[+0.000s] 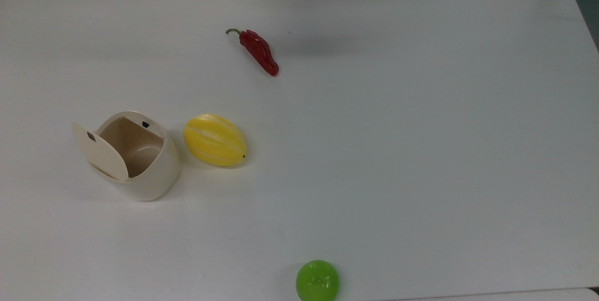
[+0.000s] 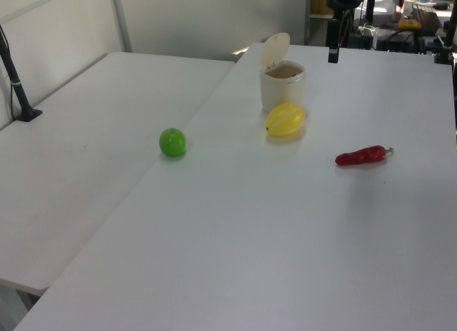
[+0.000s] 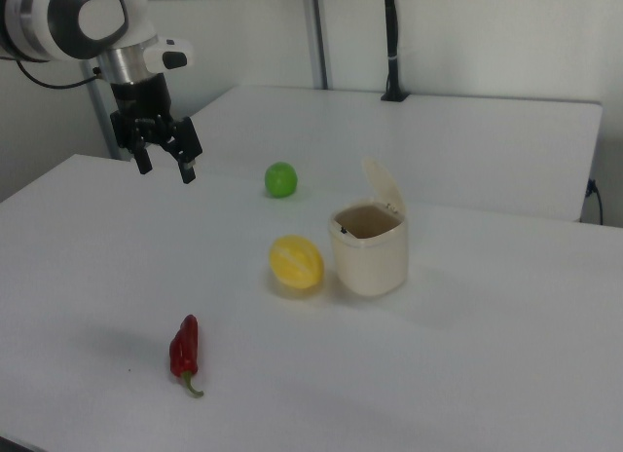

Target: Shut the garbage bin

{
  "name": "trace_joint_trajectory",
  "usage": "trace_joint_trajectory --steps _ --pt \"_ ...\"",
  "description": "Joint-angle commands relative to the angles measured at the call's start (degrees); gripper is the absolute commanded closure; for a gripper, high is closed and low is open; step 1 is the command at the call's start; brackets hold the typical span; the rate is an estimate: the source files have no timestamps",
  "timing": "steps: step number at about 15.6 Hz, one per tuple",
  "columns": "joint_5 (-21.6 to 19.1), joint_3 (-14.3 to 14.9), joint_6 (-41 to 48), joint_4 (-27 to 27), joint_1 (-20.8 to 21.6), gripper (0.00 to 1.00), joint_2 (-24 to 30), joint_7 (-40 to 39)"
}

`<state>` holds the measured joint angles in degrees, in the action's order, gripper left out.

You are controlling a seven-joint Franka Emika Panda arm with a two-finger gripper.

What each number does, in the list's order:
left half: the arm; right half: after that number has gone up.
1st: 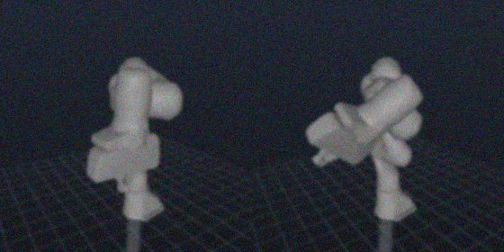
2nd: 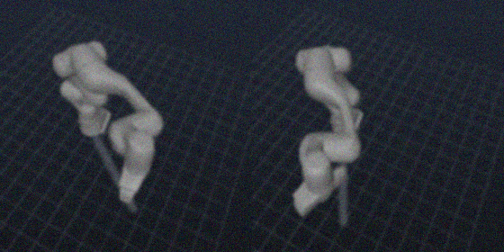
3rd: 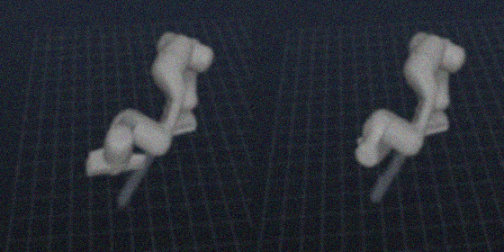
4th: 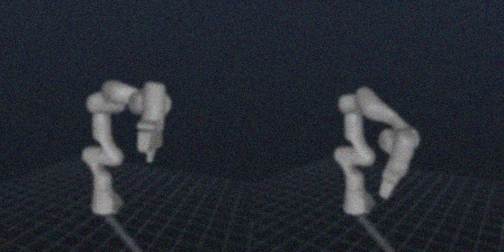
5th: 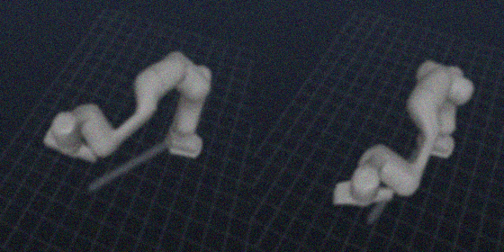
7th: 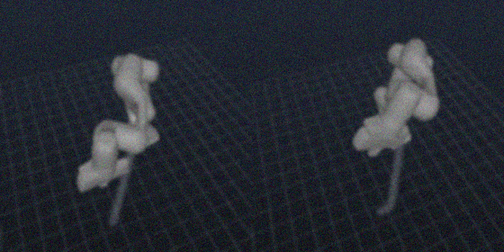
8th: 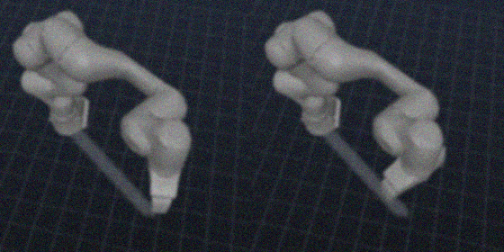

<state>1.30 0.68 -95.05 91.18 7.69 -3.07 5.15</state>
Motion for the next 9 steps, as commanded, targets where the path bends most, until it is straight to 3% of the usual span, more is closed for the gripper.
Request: trace_joint_trajectory --steps 1,9 --pt "-0.6 0.3 0.8 1.3 0.0 0.00 1.1 -0.8" --pt "-0.3 0.4 0.8 1.2 0.0 0.00 1.0 -1.5"
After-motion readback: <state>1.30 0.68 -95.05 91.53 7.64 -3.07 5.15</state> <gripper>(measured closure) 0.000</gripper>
